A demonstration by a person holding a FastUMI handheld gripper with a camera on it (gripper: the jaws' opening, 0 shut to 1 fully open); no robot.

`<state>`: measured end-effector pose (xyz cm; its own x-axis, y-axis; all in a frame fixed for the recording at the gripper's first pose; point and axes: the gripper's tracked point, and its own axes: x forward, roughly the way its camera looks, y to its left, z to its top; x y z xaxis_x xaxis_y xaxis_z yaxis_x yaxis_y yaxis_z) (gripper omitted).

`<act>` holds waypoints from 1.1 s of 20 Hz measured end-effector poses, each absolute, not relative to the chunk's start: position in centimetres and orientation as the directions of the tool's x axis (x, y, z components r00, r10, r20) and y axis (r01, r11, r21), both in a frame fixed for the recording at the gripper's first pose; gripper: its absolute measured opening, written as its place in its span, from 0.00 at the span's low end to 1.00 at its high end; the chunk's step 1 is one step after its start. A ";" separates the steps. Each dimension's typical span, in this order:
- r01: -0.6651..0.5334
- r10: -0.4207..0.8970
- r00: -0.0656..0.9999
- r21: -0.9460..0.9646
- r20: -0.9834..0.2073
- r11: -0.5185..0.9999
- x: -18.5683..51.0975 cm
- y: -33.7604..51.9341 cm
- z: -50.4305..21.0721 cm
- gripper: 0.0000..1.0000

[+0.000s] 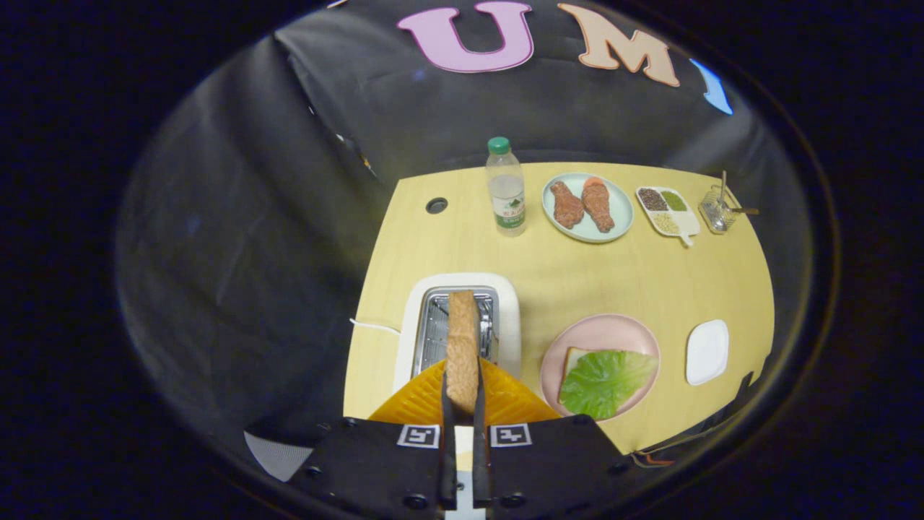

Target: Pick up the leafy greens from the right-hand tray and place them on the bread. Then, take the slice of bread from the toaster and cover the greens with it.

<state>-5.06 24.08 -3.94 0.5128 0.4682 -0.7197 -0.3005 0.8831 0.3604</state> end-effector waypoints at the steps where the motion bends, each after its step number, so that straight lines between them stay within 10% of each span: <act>1: -0.301 0.485 0.508 0.380 -0.712 0.875 -5.2 23.7 -3.1 0.12; 22: -0.246 0.418 0.459 0.340 -0.784 0.908 -3.4 12.3 -16.3 0.11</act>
<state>-3.44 12.29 -16.26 0.4589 0.4182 -0.7839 -0.2461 0.9076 0.3401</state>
